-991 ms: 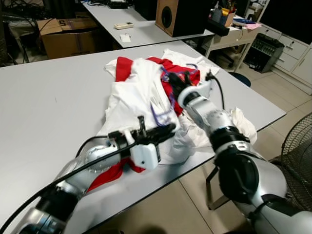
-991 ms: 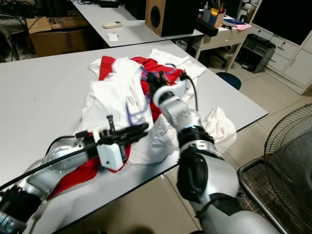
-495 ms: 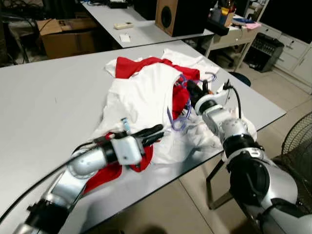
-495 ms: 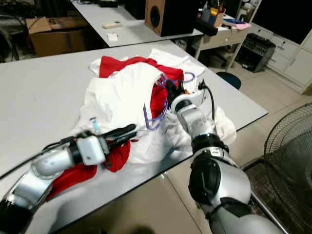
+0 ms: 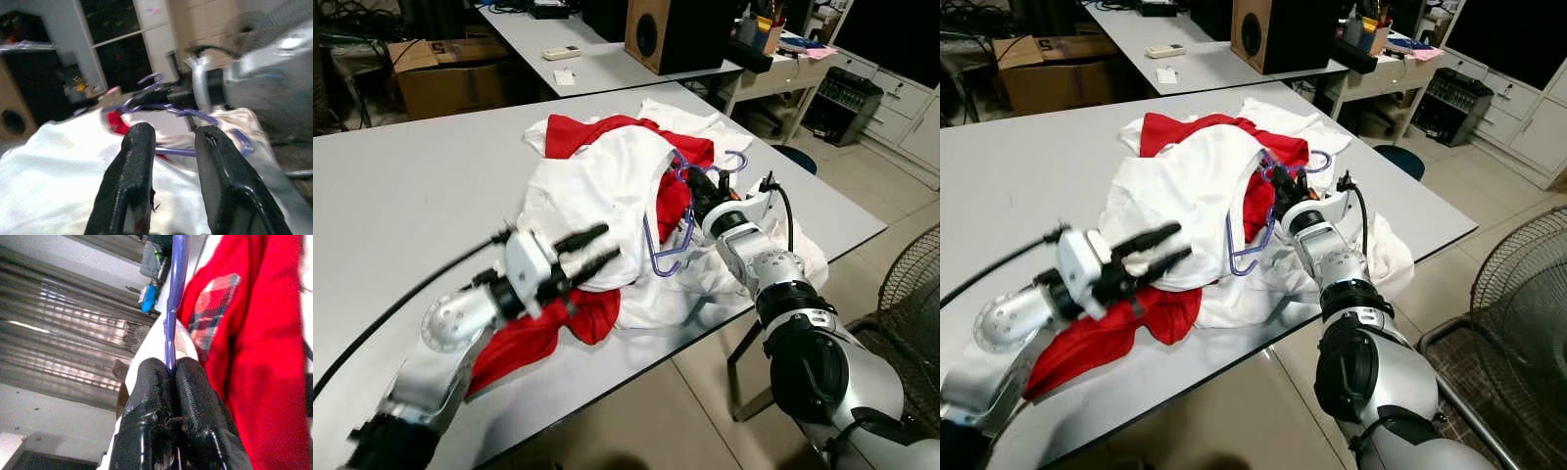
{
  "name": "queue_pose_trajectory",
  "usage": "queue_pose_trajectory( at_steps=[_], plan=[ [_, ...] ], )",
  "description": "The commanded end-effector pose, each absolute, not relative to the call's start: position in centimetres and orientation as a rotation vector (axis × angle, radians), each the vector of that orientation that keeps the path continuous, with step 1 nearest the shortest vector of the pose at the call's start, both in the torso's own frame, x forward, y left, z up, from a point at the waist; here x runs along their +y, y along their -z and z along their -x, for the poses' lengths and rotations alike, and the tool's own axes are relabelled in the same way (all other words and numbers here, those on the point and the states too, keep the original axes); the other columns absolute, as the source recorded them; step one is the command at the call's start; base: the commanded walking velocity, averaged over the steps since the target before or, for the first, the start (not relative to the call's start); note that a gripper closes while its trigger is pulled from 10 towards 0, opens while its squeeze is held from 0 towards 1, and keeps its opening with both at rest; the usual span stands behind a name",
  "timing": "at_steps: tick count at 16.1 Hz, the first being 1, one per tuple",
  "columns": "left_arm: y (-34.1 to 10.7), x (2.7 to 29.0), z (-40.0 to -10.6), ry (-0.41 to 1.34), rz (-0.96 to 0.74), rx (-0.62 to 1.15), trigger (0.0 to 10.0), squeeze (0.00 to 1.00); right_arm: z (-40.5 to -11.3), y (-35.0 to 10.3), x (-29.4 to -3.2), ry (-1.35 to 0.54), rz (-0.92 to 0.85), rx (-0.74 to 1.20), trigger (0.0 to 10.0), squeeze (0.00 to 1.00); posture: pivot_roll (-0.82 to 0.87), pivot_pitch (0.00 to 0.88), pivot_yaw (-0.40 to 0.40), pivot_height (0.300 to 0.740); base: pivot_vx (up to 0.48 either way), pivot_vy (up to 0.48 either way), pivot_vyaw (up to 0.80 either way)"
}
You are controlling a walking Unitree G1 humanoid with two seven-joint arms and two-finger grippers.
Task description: Hang hanger
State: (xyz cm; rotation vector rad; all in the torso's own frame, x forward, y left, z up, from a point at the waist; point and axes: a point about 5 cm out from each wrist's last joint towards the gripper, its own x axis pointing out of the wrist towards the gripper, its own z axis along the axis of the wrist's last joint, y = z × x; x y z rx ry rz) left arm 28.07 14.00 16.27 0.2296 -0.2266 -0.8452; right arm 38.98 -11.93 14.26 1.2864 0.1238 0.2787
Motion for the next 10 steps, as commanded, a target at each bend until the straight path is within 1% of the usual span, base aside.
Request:
queue_pose_trajectory(
  at_steps=[1,2,3,4,5,8,9,10],
  plan=[
    [-16.7,13.1,-29.2,0.800,-0.153,-0.173,10.0,0.31,-39.0,-15.1,-12.0,-0.335,-1.238,0.045,10.0,0.00,0.10,0.000,-0.075,0.740,0.000,0.000,0.00],
    [-16.9,12.6,-29.7,0.751,-0.075,-0.181,10.0,0.00,-38.9,-15.1,-12.0,-0.363,-1.200,0.025,10.0,0.00,0.08,0.000,-0.048,0.740,0.000,0.000,0.00],
    [-16.9,12.6,-29.9,0.724,-0.035,-0.181,10.0,0.00,-38.8,-15.1,-11.9,-0.381,-1.177,0.014,10.0,0.00,0.08,0.000,-0.042,0.740,0.000,0.000,0.00],
    [-17.1,13.2,-30.3,0.653,0.019,-0.173,10.0,0.00,-38.4,-15.2,-11.8,-0.456,-1.053,-0.012,10.0,0.00,0.07,0.000,-0.019,0.740,0.000,0.000,0.00],
    [-17.2,13.6,-30.4,0.632,-0.003,-0.170,10.0,0.00,-38.1,-15.0,-11.8,-0.484,-0.981,-0.014,10.0,0.00,0.06,0.000,-0.023,0.740,0.000,0.000,0.00],
    [-17.3,14.2,-30.0,0.620,-0.070,-0.157,10.0,0.00,-37.0,-13.8,-12.0,-0.527,-0.905,-0.021,10.0,0.00,0.07,0.000,-0.038,0.740,0.000,0.000,0.00],
    [-17.0,14.4,-29.3,0.636,-0.065,-0.144,10.0,0.00,-36.3,-13.3,-11.9,-0.548,-0.892,-0.029,10.0,0.00,0.07,0.000,-0.037,0.740,0.000,0.000,0.00],
    [-16.9,14.0,-28.8,0.681,-0.053,-0.133,10.0,0.00,-36.1,-13.5,-12.4,-0.560,-0.904,-0.054,10.0,0.00,0.08,0.000,-0.035,0.740,0.000,0.000,0.00]
  ],
)
